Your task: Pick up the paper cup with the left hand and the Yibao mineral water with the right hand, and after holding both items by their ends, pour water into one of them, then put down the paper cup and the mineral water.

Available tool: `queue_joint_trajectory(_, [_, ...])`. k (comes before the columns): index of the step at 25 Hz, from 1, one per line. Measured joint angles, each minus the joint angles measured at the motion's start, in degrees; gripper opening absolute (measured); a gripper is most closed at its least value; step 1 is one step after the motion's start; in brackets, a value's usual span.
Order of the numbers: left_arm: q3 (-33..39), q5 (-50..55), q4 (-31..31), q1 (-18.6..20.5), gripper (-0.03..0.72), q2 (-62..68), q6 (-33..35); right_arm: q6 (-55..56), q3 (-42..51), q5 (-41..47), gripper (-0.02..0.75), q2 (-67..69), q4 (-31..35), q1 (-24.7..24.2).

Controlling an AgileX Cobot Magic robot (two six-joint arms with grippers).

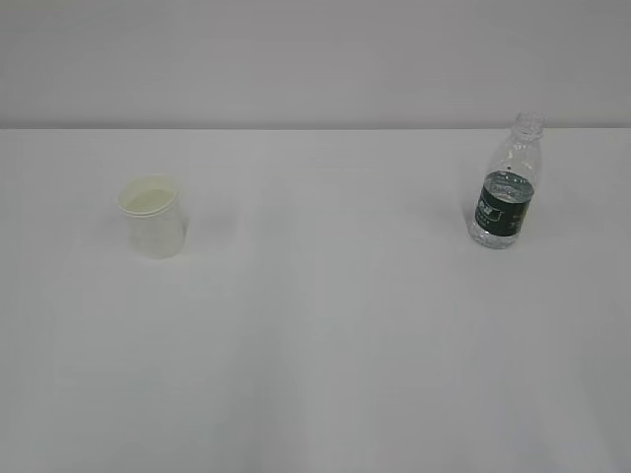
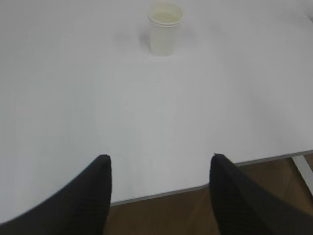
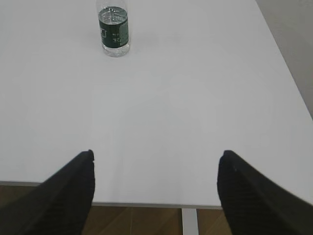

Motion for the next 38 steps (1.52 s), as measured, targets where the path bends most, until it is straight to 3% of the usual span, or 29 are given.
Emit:
queue_joint_trajectory(17, [0.46, 0.38, 0.19, -0.09, 0.421, -2.72, 0.09, 0.0, 0.0, 0.0, 0.589, 0.0, 0.06, 0.0])
queue_joint_trajectory(19, [0.46, 0.38, -0.13, -0.09, 0.445, -2.72, 0.09, 0.0, 0.0, 0.0, 0.59, 0.0, 0.06, 0.0])
queue_joint_trajectory(22, [0.46, 0.38, -2.16, -0.09, 0.556, -2.72, 0.13, 0.0, 0.0, 0.0, 0.59, 0.0, 0.06, 0.0])
queue_joint_trajectory(25, [0.46, 0.38, -2.39, -0.09, 0.615, -2.72, 0.13, 0.0, 0.0, 0.0, 0.59, 0.0, 0.06, 0.0])
queue_joint_trajectory(38, [0.46, 0.38, 1.84, -0.09, 0.613, -2.72, 0.22, 0.0, 0.0, 0.0, 0.59, 0.0, 0.06, 0.0])
